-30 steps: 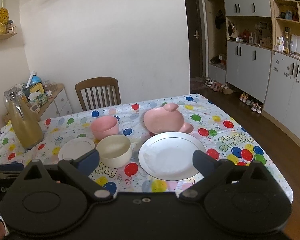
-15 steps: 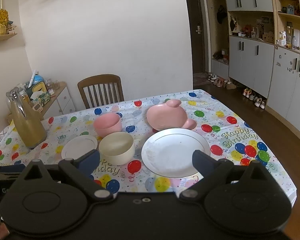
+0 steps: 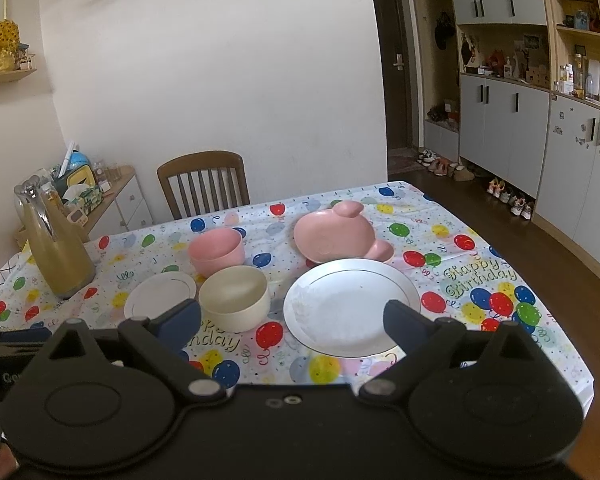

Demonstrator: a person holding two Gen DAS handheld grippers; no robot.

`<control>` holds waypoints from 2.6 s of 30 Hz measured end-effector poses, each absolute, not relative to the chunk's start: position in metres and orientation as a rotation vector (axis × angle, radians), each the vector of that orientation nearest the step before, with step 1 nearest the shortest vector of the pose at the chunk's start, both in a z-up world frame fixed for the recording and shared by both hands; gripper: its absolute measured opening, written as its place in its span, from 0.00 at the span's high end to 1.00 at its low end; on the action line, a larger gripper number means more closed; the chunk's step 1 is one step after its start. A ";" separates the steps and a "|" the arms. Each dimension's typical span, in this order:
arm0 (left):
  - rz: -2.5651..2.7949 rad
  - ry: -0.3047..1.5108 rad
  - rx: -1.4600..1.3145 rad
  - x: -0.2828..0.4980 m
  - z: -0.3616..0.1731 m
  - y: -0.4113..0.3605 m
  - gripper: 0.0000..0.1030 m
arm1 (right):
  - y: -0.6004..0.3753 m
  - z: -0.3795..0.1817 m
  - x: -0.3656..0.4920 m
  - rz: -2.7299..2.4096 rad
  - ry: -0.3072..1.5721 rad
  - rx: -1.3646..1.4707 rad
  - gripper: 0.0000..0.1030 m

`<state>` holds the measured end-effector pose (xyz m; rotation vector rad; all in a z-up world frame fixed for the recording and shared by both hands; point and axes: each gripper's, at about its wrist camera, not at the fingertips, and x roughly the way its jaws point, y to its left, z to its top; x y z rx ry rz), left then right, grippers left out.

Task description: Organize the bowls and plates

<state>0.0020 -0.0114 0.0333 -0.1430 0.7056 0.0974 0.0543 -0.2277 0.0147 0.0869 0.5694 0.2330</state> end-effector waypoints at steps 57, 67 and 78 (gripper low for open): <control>0.227 0.941 -0.285 0.202 -0.095 -0.076 0.07 | -0.325 -0.116 0.313 0.365 0.854 -0.101 0.31; 0.183 1.009 -0.351 0.229 -0.121 -0.087 0.36 | -0.334 -0.141 0.340 0.430 0.971 -0.079 0.60; 0.165 1.041 -0.467 0.236 -0.134 -0.080 0.68 | -0.338 -0.146 0.351 0.485 1.028 -0.006 0.82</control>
